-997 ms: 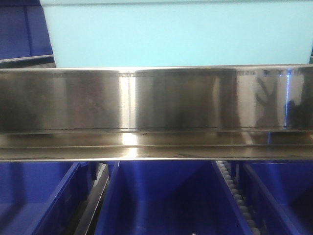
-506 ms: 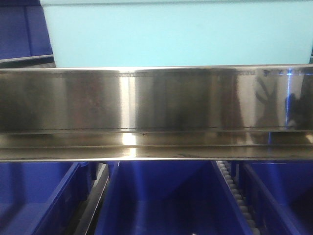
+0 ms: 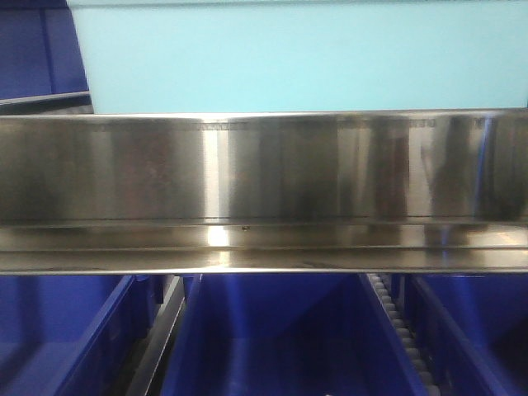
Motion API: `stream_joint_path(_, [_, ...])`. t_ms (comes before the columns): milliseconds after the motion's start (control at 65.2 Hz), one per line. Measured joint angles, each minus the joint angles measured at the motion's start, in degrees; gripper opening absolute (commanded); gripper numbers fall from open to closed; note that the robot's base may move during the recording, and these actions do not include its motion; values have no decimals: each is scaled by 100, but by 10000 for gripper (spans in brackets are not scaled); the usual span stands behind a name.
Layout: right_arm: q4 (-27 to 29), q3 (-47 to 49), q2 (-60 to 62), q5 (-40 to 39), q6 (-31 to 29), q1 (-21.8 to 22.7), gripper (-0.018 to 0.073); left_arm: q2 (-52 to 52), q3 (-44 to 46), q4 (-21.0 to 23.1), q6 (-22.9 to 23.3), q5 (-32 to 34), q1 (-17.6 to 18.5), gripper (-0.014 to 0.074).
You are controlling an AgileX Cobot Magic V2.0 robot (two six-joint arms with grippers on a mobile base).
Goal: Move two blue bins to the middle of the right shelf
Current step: 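Close both grippers on the walls of the two light-blue bins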
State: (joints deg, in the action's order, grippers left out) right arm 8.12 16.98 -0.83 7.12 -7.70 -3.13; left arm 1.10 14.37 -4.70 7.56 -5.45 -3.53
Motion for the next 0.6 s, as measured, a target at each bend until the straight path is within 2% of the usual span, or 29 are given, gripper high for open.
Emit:
stream_joint_path(123, [0,854,-400,685,0,0,-154,383,962,-223,0,-748,0,239])
stream_joint_path(184, [0,1174,-673,895,0,0,-89,695,1355,-342,0,-1068,0,335])
stream_joint_path(230, [0,1389,-862,991,0,0,3,931,1597,-461,-24,-1295,0,379])
stream_joint_path(291, [0,1623,-1058,1060,0,0,169,1212,1814,-608,-130,-1555,0,428])
stream_joint_path(368, [0,1852,-1346,1096,0,0,429,1644,1962,-704,-243,-1783,11,473])
stream_joint_path(429, [0,1935,-1537,1108,0,0,574,1884,2000,-707,-271,-1871,110,497])
stream_joint_path(598, [-55,1982,-1995,1168,-55,0,558,2408,2328,-521,-308,-2071,799,550])
